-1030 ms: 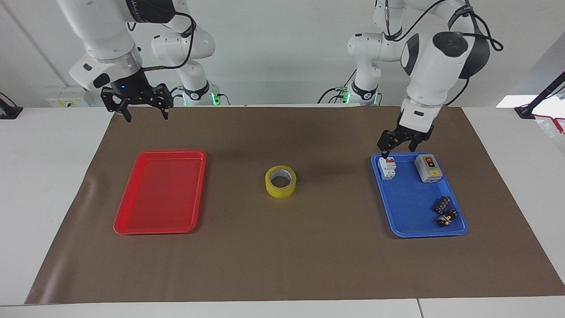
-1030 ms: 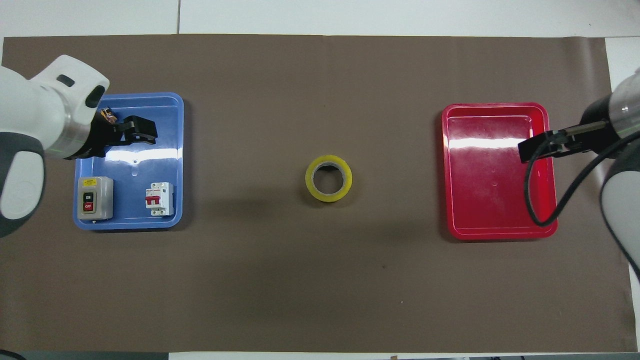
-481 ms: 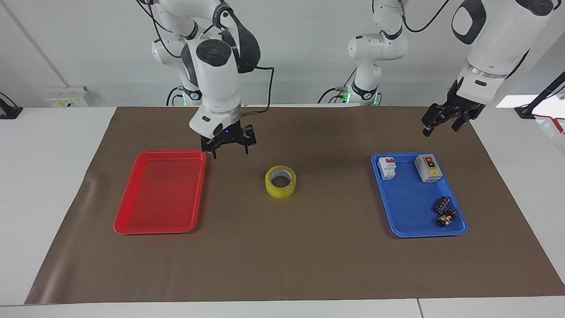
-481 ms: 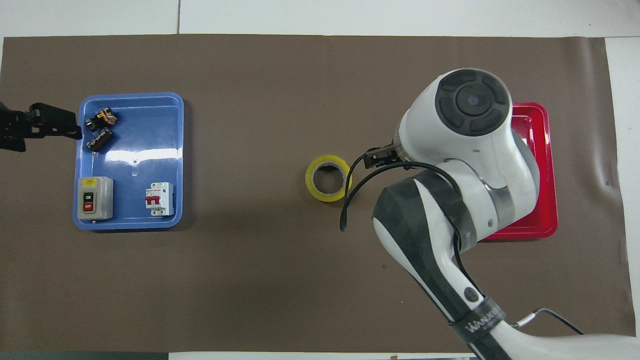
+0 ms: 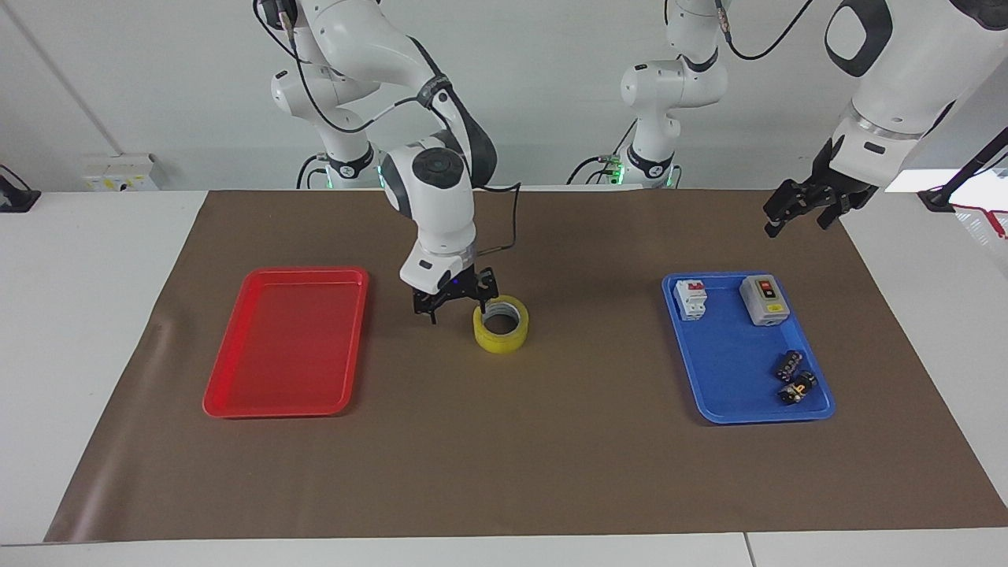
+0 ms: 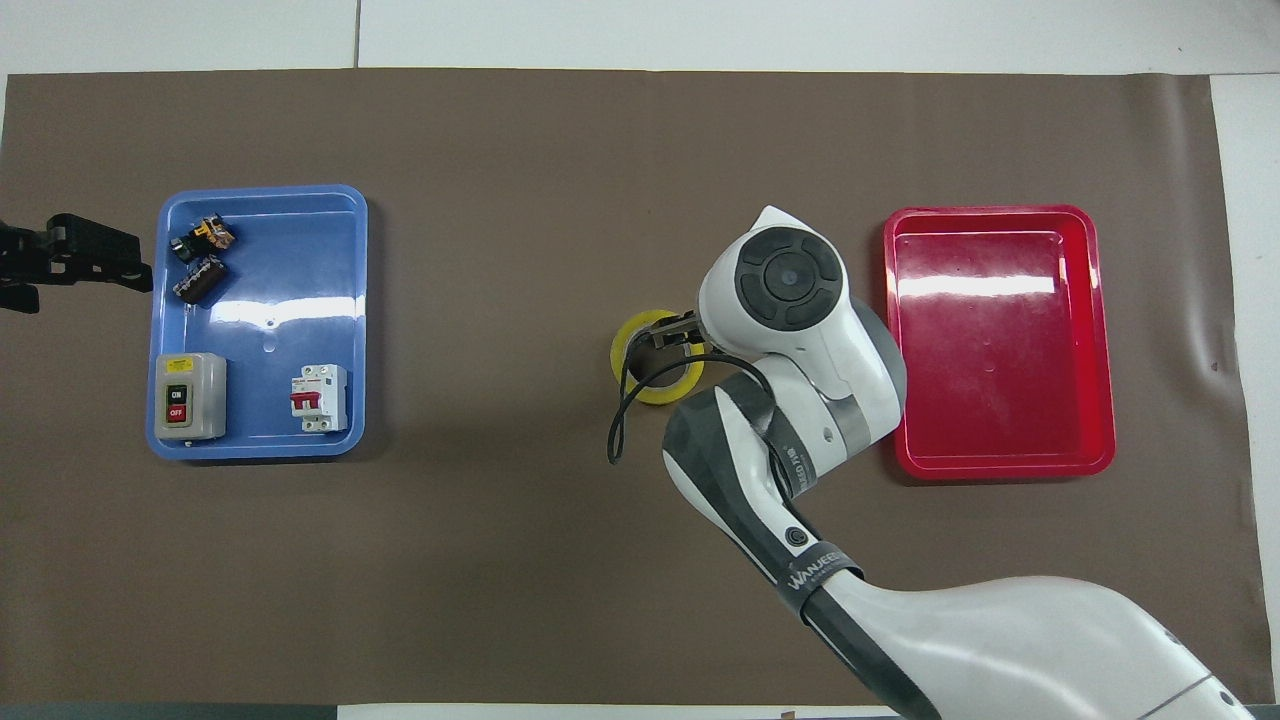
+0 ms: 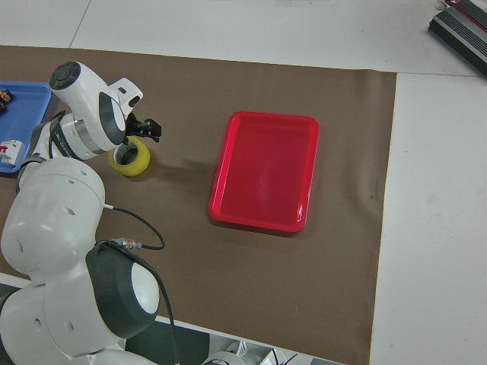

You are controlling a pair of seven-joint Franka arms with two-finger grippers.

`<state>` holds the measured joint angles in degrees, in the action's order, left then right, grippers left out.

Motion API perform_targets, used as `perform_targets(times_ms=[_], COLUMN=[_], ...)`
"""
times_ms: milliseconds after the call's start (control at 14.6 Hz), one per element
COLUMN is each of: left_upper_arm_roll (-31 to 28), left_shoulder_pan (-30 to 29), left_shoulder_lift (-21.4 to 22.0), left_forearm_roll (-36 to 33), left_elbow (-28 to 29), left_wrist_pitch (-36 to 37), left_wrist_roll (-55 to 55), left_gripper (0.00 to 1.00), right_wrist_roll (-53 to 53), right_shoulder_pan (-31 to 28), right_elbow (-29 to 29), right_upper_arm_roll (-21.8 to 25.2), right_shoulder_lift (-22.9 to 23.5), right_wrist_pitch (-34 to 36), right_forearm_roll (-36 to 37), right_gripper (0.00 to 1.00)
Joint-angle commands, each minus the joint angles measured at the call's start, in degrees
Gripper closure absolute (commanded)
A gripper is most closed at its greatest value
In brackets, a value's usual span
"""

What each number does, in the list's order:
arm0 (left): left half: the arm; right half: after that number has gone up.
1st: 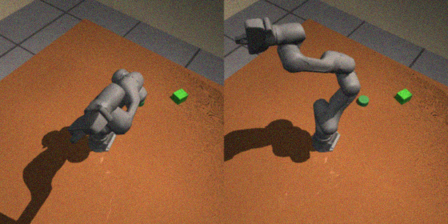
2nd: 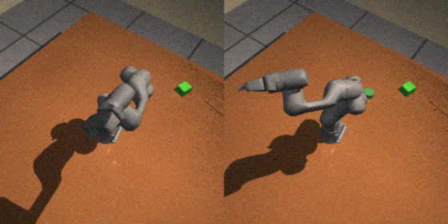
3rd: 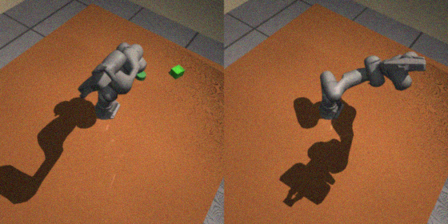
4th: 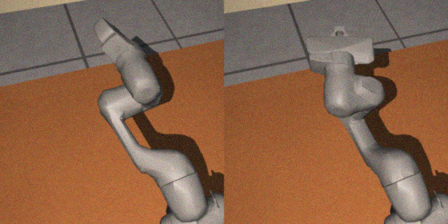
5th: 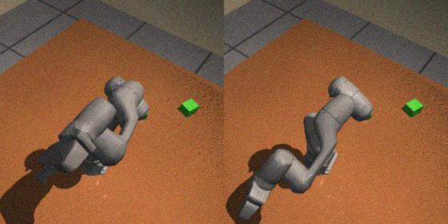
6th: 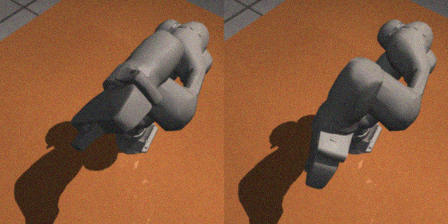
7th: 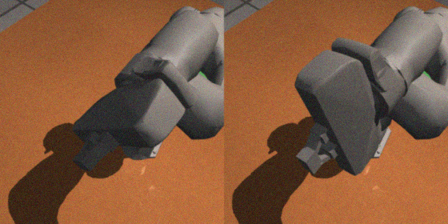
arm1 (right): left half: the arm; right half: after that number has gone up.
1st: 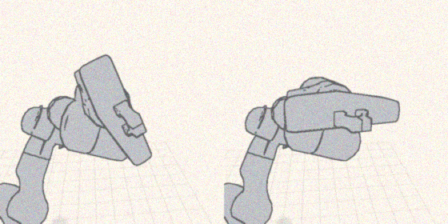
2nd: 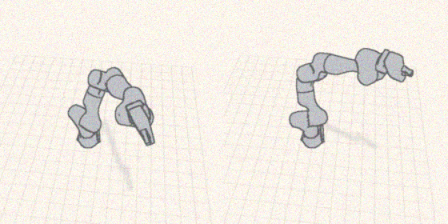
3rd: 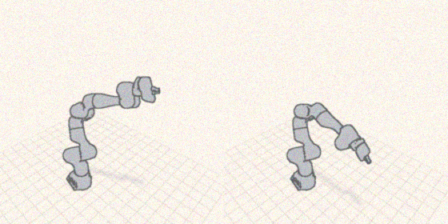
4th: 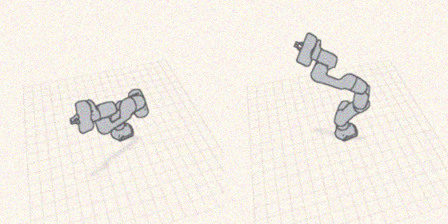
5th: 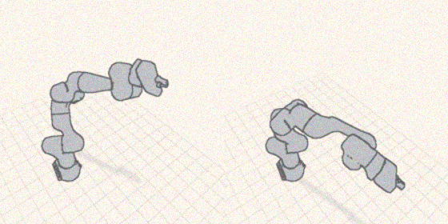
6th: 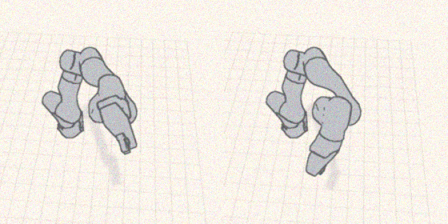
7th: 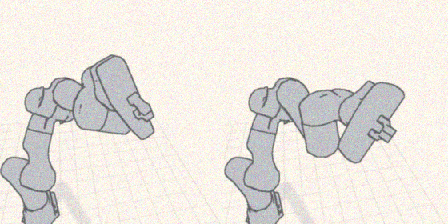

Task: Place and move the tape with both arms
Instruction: 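Lower the right gripper onto the yellow tape roll and grasp it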

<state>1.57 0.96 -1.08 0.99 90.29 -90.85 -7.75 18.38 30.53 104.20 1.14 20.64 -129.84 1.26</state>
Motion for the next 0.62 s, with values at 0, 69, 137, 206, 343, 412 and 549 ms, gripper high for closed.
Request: perform_targets(times_ms=[0,69,137,206,343,412,549], left_upper_arm_roll=[0.27,0.27,0.27,0.27,0.27,0.27,0.27], left_shoulder_pan=[-0.61,-0.69,-0.69,-0.69,-0.69,-0.69,-0.69], left_shoulder_lift=[0.73,0.81,0.82,0.99,1.95,2.22,2.57], left_forearm_roll=[1.12,1.12,1.04,1.03,0.95,0.95,0.95], left_elbow=[0.94,1.20,1.20,1.11,1.81,1.99,2.08], left_wrist_pitch=[0.68,0.59,0.94,1.11,1.55,1.55,1.99], left_wrist_roll=[1.77,2.82,3.96,4.84,4.85,4.85,4.85], left_gripper=[0.00,0.00,0.00,0.00,0.00,0.00,0.00], right_wrist_roll=[0.26,0.25,0.25,0.25,-0.18,-0.88,-2.73], right_shoulder_pan=[0.23,0.58,1.11,1.11,1.02,1.11,1.11], right_elbow=[-1.10,-0.67,0.47,0.74,1.97,3.54,6.62], right_upper_arm_roll=[0.17,0.09,0.00,0.00,0.00,-0.09,-0.09], right_shoulder_lift=[2.29,2.90,3.26,3.44,3.44,3.26,2.65], right_wrist_pitch=[-1.38,-2.34,-4.26,-5.76,-6.92,-8.31,-11.22], right_forearm_roll=[-0.64,-0.64,-0.64,-0.64,-0.73,-0.73,-0.73], right_gripper=[0.00,0.00,0.00,0.00,0.00,0.00,0.00])
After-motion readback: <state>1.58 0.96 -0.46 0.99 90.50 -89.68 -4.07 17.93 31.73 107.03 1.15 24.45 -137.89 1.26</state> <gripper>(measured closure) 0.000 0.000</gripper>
